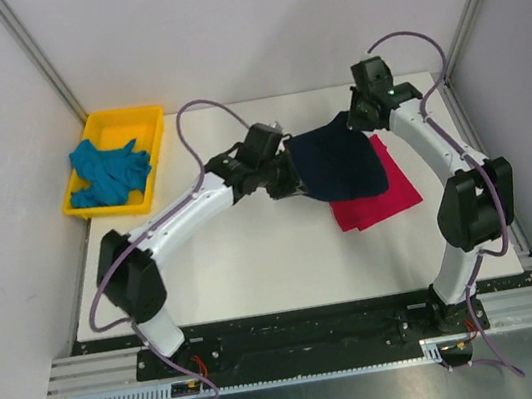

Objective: Fold and stack the t-shirts
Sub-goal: Put the neatly folded tshirt into the corner of the board with both arms

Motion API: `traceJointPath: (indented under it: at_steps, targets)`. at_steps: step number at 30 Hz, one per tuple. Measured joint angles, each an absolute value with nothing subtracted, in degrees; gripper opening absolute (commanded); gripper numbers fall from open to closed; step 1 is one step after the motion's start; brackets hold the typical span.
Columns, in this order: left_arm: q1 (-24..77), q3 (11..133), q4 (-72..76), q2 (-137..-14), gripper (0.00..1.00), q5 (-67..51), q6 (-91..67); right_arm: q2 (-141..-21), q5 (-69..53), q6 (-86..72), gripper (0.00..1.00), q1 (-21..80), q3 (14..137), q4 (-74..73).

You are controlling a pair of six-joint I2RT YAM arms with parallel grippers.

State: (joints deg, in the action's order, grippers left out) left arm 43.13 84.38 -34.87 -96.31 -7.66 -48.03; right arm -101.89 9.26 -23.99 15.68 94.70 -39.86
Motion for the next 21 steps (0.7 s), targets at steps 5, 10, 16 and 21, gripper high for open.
traceJointPath:
  at_steps: [5,10,16,21]
  targets:
    - [44.6,92.1,-34.5,-104.1,0.00,-8.1,-48.1,-102.3,8.3,-22.7,0.00,11.6,98.2,-40.1]
    - [45.0,97.5,-34.4,-110.1,0.00,-9.2,-48.2,-104.2,7.7,-21.7,0.00,9.0,99.8,-40.1]
    - [45.3,100.7,-34.4,-114.2,0.00,-9.9,-48.6,-106.7,7.2,-20.8,0.00,7.6,99.8,-40.3]
    - [45.8,101.8,-34.4,-116.4,0.00,-10.8,-48.7,-107.4,6.7,-20.6,0.00,6.8,99.8,-40.4]
